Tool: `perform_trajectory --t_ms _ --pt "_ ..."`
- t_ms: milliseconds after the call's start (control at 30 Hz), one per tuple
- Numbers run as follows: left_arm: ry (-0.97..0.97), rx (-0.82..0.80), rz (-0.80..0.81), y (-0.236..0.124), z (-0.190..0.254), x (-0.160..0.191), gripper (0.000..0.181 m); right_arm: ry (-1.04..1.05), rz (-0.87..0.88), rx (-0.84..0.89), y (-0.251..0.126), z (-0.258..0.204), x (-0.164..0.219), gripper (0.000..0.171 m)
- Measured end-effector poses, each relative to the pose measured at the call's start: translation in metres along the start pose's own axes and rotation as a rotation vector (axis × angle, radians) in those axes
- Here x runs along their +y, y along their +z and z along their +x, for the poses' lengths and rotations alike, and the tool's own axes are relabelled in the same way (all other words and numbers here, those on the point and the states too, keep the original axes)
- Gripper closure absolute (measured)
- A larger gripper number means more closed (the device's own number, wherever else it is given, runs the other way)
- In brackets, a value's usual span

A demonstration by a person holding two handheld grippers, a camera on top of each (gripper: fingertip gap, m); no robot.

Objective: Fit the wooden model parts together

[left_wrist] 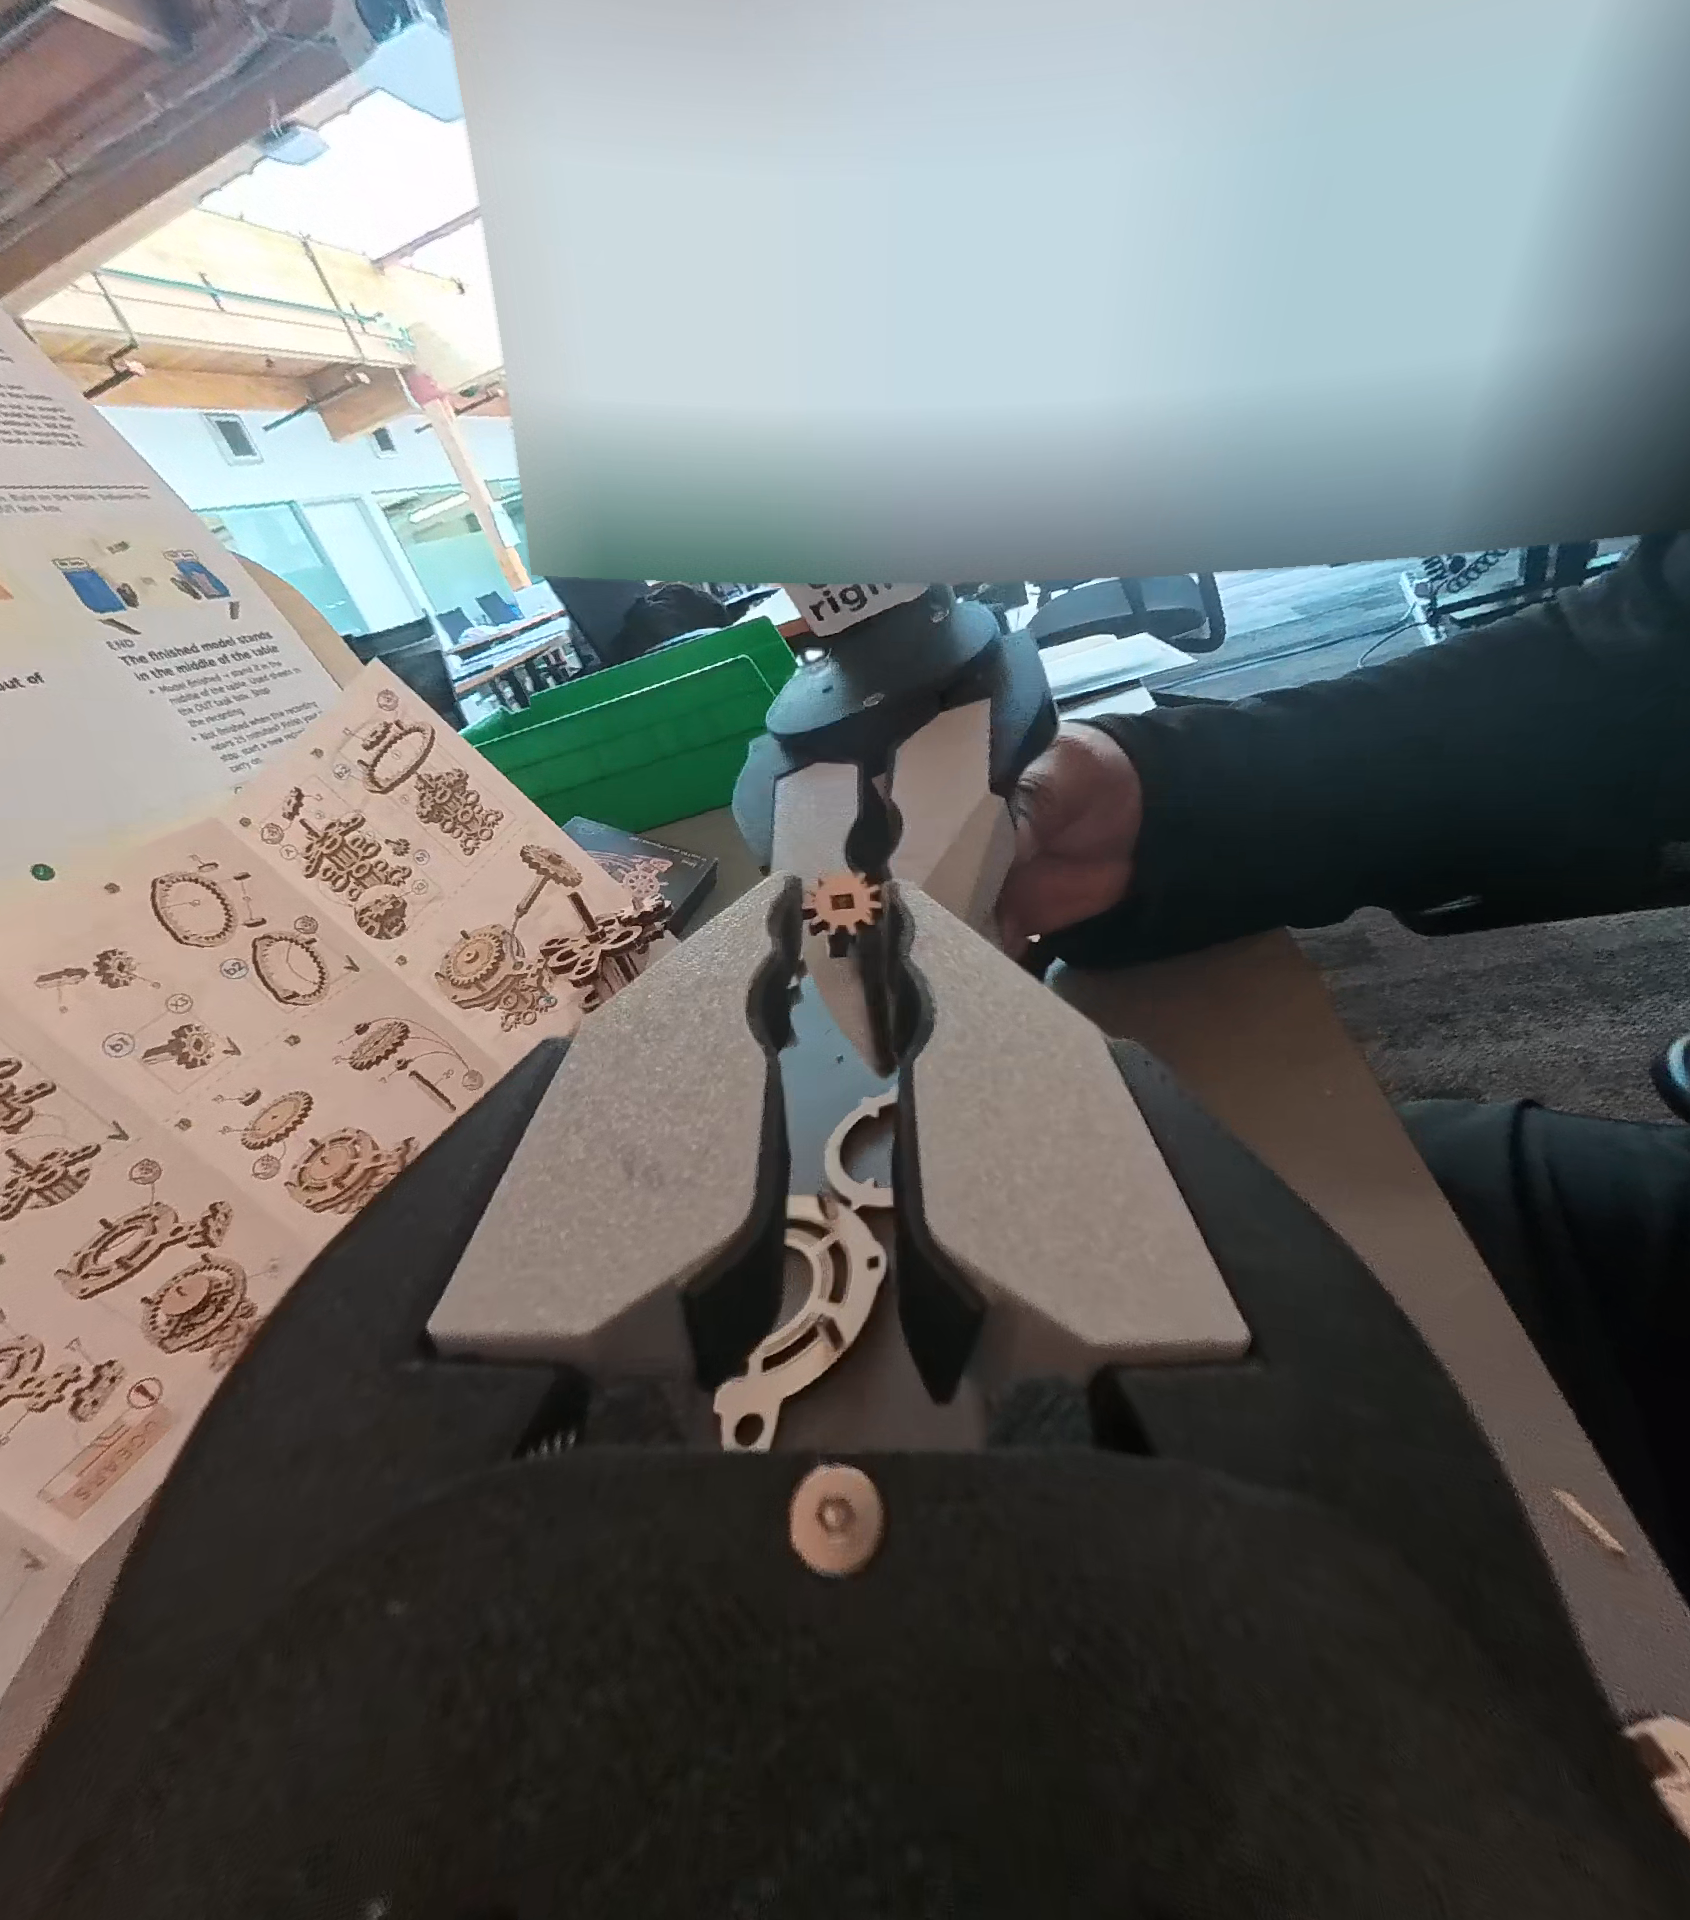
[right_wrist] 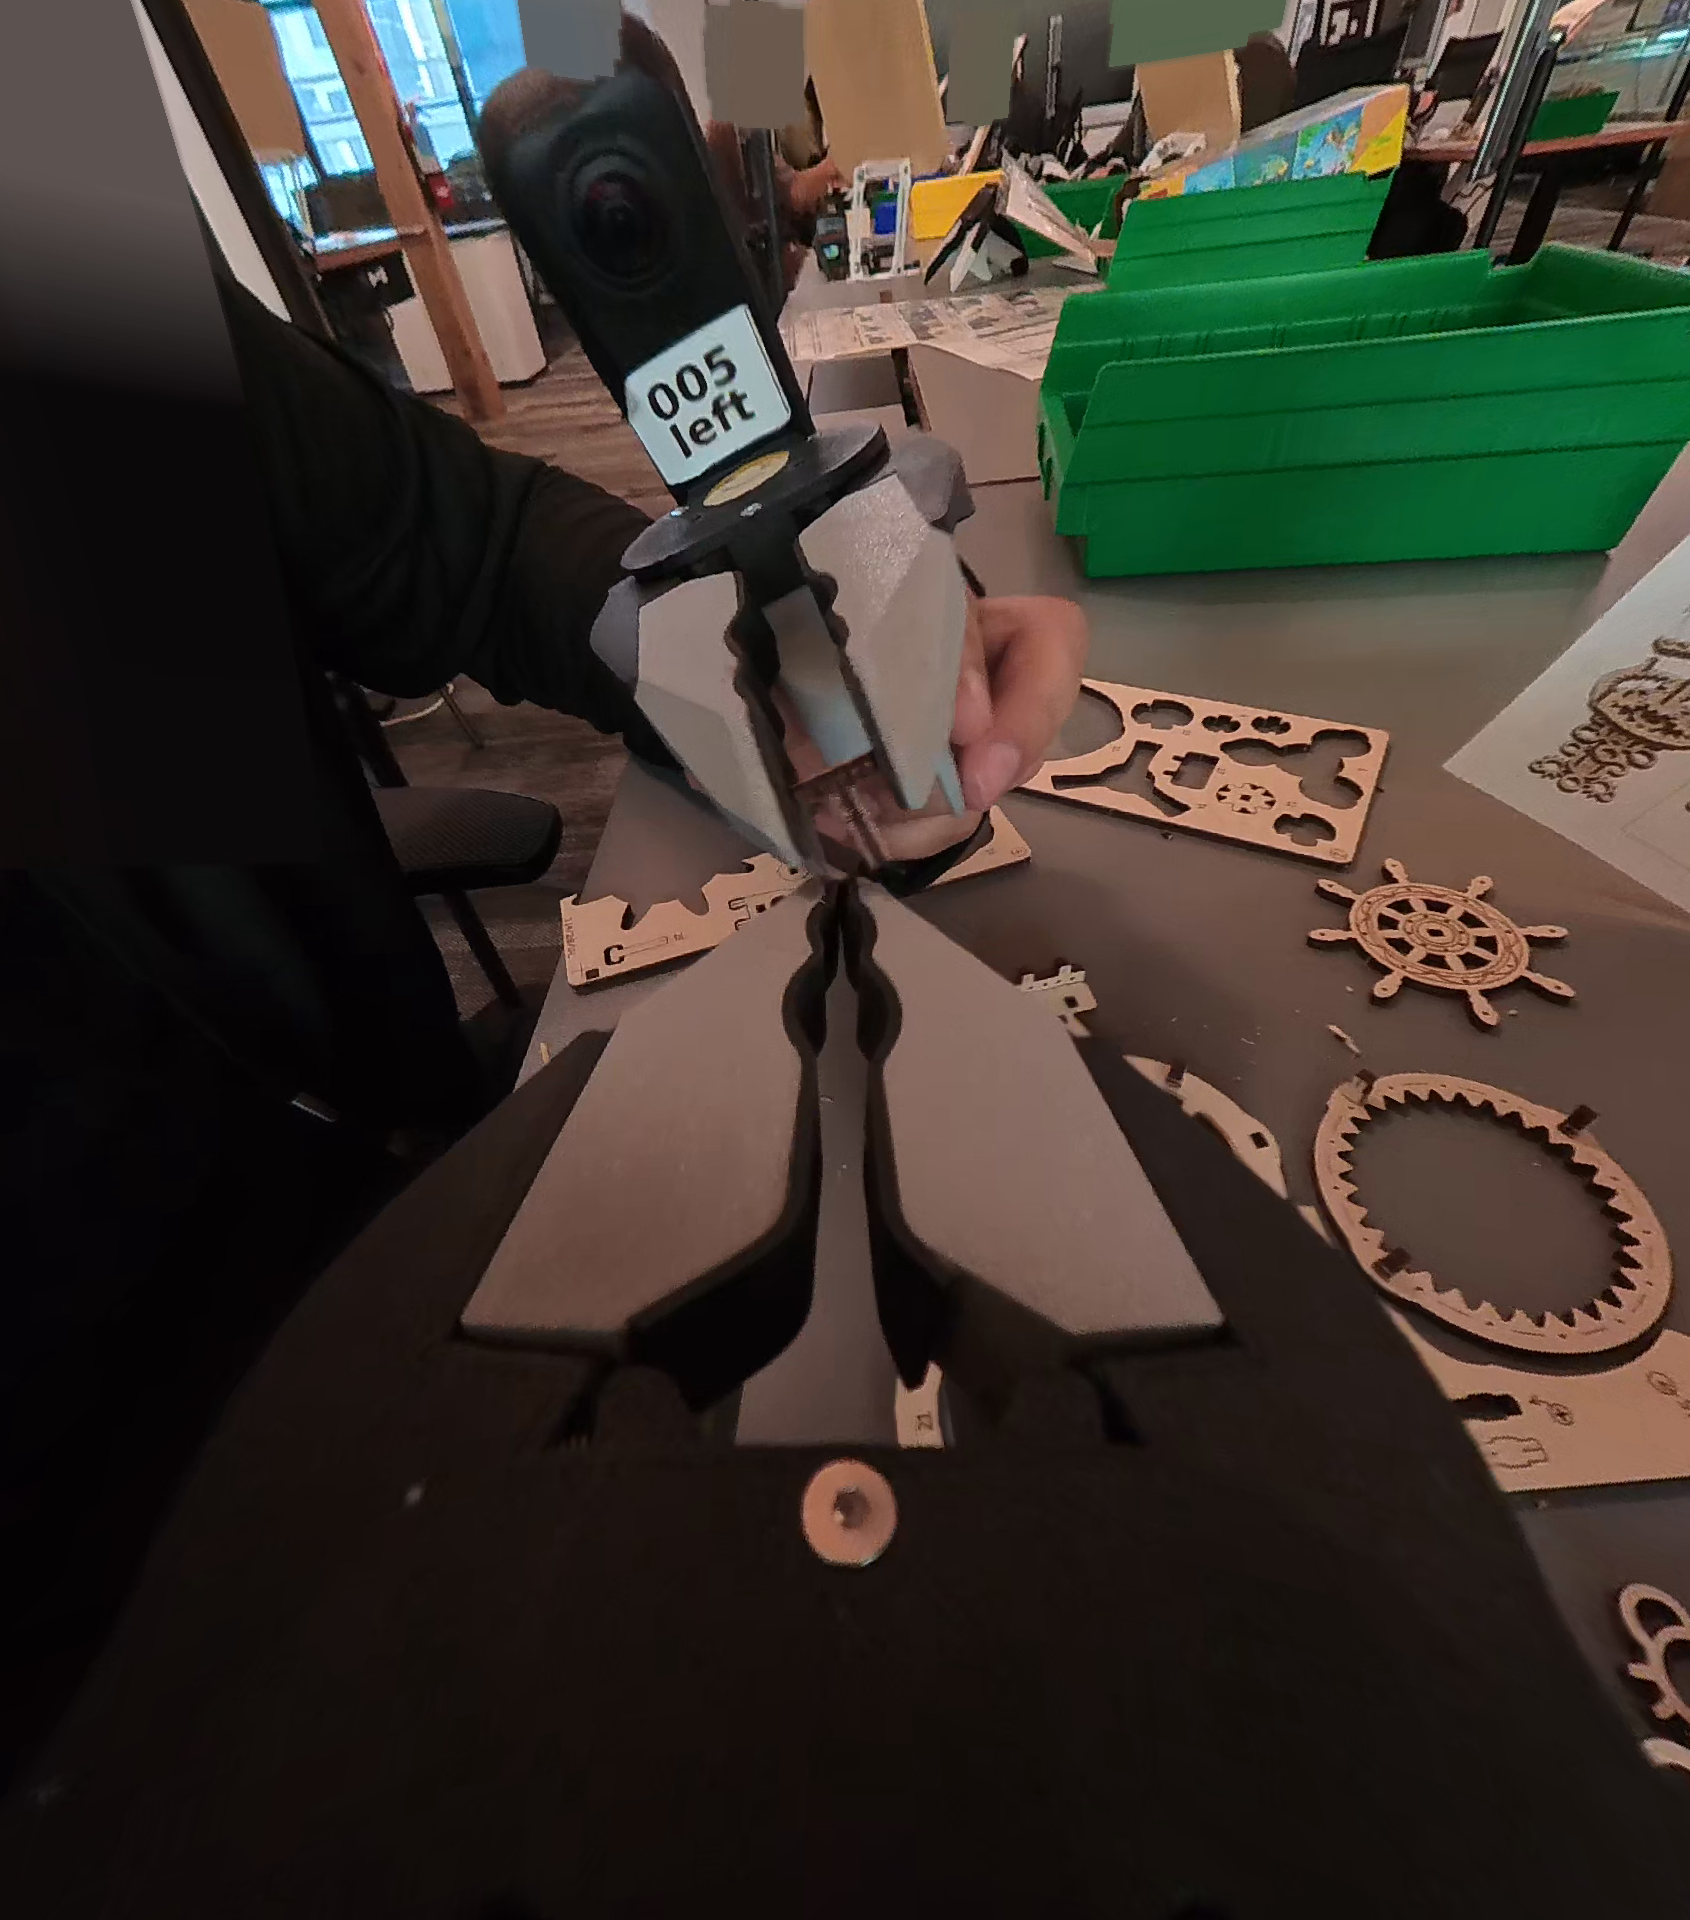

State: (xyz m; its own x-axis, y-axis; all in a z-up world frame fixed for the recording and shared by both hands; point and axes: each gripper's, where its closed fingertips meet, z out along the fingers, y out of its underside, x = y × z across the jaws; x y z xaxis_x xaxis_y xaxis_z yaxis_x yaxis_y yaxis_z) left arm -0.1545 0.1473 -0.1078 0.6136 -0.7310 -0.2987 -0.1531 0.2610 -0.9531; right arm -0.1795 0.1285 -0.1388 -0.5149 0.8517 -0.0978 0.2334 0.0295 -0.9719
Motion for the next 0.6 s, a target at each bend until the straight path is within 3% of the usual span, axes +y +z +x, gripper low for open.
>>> perform_trajectory --t_ms 100,367,533,600 --pt "0.009 -0.023 -0.032 0.001 -0.005 0.004 0.170 0.006 -0.061 0.013 0.001 0.002 0.011 0.171" --pt "-0.096 0.028 -0.073 0.023 -0.002 0.007 0.169 0.008 -0.071 0.213 -0.034 0.019 0.010 0.137" --pt "-0.106 0.058 -0.067 0.049 0.005 0.000 0.170 -0.058 0.013 0.304 -0.049 0.011 0.003 0.145" --pt "-0.111 0.057 -0.066 0.057 0.006 -0.001 0.170 -0.080 0.029 0.339 -0.057 0.011 0.003 0.160"
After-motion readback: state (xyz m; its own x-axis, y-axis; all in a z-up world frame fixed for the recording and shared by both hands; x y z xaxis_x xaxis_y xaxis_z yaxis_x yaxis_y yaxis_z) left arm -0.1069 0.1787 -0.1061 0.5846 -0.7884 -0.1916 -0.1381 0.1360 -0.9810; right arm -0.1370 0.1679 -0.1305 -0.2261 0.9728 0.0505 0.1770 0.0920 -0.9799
